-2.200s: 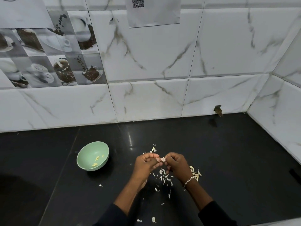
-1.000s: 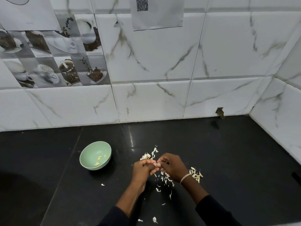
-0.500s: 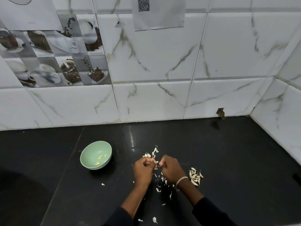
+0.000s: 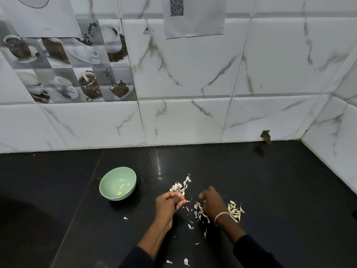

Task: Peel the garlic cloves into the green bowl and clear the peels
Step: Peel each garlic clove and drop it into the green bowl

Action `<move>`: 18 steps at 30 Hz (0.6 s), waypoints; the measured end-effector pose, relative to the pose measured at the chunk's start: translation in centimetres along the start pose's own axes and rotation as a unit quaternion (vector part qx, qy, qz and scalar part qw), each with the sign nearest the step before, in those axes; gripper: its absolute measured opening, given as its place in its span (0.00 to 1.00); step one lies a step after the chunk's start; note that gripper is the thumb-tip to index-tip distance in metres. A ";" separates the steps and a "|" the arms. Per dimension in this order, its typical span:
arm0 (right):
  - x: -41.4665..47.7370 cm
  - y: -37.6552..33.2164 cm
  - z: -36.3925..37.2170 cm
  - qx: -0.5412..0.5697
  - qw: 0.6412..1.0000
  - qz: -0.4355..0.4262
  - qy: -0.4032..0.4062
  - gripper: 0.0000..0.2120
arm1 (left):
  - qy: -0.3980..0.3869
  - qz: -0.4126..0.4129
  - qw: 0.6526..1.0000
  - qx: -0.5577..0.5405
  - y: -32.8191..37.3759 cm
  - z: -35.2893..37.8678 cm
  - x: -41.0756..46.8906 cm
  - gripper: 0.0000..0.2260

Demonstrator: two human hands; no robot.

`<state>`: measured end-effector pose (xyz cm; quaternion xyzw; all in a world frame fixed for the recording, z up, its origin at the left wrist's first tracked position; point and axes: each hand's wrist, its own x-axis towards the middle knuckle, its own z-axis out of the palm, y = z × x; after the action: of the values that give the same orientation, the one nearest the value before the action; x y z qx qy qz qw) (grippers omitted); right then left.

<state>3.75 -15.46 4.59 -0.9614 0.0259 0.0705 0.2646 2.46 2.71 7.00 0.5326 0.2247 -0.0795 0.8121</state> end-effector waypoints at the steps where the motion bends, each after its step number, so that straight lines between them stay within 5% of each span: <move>1: 0.2 -0.2 0.1 0.026 1.000 -0.005 -0.003 0.11 | 0.002 0.000 1.000 -0.002 0.0 -0.1 0.0 0.02; 5: 0.1 -3.3 -0.2 0.213 0.976 -0.045 -0.003 0.09 | 0.007 0.007 1.000 0.005 0.1 -0.9 0.0 0.02; 8: 0.0 -6.1 -0.4 0.311 0.943 -0.085 -0.079 0.10 | 0.007 0.019 1.000 0.002 0.6 -1.8 -0.1 0.03; 18: 3.4 -14.3 1.8 0.274 0.947 -0.119 -0.120 0.01 | 0.092 0.003 0.990 -0.104 2.6 -8.2 -0.3 0.05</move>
<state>8.16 -2.30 9.75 -0.8325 -0.1027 0.1436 0.5251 0.87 11.13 6.62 0.4513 0.3040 -0.0034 0.8390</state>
